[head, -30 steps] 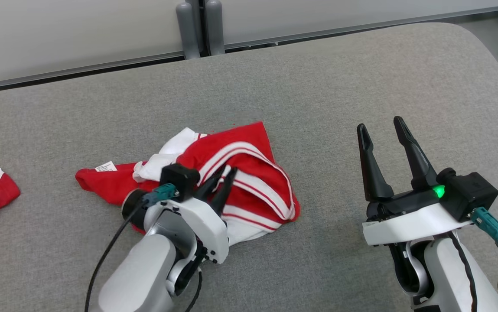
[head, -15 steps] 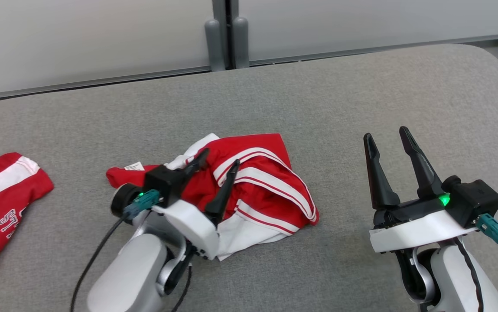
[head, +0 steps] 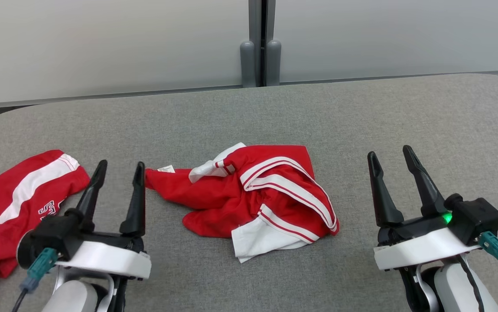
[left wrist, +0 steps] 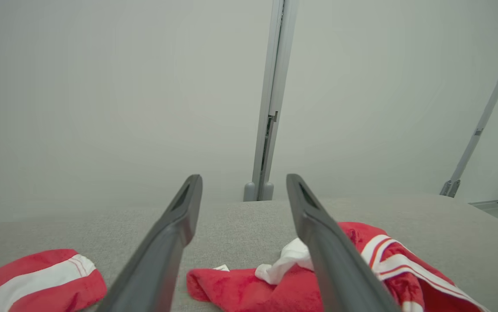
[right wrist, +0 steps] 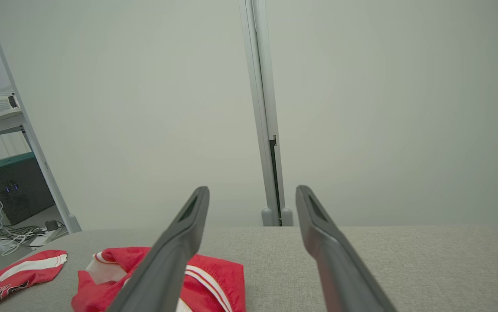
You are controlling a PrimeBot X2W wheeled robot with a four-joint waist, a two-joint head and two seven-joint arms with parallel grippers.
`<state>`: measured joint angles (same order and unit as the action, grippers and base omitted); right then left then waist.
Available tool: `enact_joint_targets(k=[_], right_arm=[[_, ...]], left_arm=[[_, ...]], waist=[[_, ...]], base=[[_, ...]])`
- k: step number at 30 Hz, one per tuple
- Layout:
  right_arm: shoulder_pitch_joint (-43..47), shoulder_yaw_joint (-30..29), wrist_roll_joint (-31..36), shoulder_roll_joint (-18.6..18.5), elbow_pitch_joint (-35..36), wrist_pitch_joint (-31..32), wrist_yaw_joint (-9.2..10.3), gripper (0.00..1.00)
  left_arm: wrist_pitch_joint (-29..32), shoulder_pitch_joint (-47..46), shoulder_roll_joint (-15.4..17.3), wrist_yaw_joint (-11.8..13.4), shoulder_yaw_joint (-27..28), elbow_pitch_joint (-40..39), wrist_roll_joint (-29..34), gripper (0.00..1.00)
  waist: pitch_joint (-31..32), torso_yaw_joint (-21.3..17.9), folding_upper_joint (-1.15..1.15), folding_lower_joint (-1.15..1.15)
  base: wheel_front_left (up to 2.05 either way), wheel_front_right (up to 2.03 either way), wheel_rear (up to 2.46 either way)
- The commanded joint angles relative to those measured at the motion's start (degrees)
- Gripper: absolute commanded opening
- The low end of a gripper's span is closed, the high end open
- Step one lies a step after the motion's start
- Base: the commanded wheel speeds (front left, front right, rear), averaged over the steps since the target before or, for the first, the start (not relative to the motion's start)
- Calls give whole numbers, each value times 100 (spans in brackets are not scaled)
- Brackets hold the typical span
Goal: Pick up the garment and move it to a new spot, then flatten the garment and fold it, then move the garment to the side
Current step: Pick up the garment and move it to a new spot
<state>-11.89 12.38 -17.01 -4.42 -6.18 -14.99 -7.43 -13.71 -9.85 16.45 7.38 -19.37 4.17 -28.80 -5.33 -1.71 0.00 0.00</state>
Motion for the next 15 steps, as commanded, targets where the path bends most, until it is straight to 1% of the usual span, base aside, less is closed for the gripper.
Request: enact_joint_targets(k=[1, 4, 8, 15], right_arm=[[116, -38, -7, -7, 17, -30, -11, 100], [190, -86, 42, 30, 16, -30, -11, 100], [309, -192, 103, 53, 29, -30, -11, 100], [460, -321, 163, 84, -2, -30, -11, 100]], left_arm=[[-76, 182, 51, 93, 136, -176, 67, 100], [-131, 566, 60, 194, 368, -356, 74, 100], [-147, 856, 5, 239, 544, -474, 43, 100], [-155, 1157, -168, 125, 652, -532, 155, 100]], waist=[[39, 27, 0, 0], [68, 42, 0, 0], [83, 68, 0, 0], [98, 147, 0, 0]], base=[[0, 0, 0], [0, 0, 0], [0, 0, 0], [0, 0, 0]])
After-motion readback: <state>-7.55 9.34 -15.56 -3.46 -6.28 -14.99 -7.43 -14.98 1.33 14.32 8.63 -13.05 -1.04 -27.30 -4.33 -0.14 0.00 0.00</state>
